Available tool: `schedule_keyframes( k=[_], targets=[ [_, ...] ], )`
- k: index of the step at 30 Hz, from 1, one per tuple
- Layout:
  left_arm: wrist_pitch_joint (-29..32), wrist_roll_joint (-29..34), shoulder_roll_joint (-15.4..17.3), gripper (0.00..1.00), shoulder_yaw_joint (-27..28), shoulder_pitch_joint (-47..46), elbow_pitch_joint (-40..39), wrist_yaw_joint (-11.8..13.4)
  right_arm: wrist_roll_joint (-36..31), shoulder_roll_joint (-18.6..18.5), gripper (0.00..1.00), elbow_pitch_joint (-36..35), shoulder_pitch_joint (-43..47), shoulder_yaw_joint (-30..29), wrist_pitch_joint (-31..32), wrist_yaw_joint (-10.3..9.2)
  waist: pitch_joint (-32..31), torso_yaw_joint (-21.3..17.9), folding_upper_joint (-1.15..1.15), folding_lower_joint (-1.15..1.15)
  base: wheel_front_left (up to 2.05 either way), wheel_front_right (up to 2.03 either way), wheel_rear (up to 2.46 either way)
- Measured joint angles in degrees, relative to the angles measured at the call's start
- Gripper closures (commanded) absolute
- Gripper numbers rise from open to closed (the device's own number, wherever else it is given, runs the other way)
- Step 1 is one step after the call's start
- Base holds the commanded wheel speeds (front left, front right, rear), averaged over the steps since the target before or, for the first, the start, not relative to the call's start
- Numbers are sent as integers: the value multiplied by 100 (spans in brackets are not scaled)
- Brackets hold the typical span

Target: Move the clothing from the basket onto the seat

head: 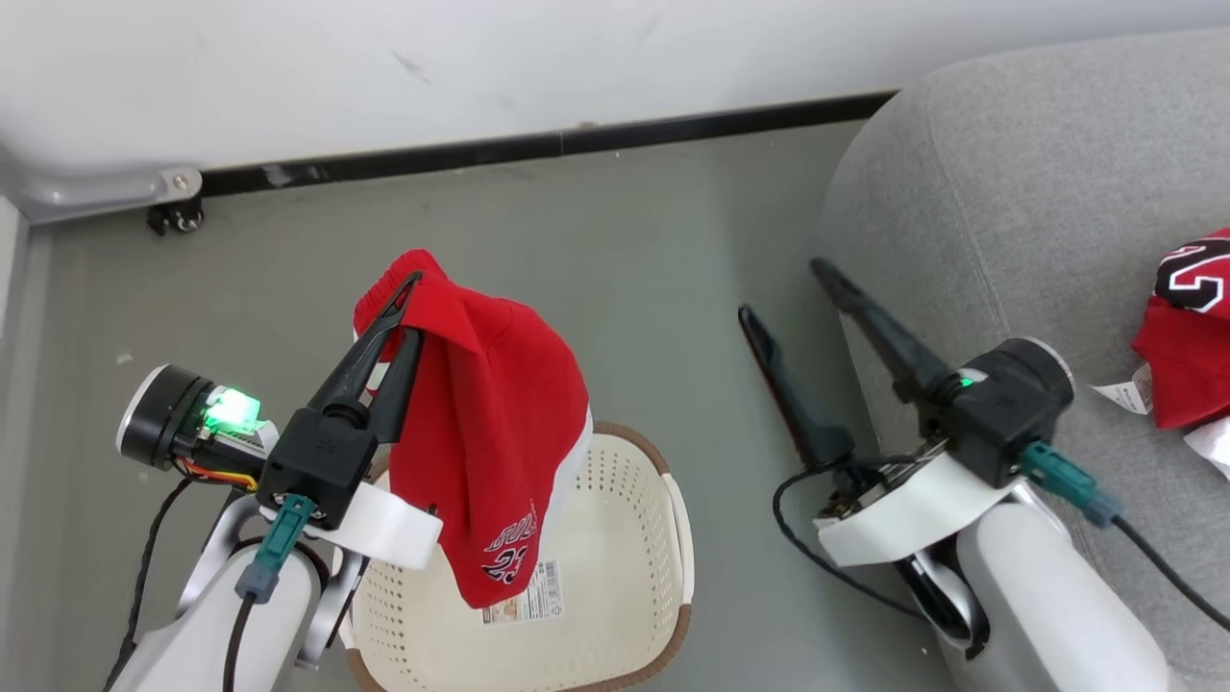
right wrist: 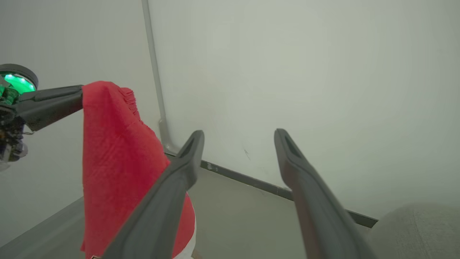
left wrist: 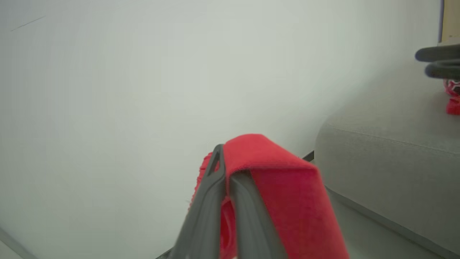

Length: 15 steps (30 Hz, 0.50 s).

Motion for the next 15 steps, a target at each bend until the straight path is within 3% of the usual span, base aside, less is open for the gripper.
schedule_keyframes(
  k=[15],
  targets=[
    [-16, -268, 30, 100, -73, 79, -690, -405, 503, -666, 0, 65, 16, 1077, 569, 0, -710, 76, 0, 0, 0, 0, 0]
  ],
)
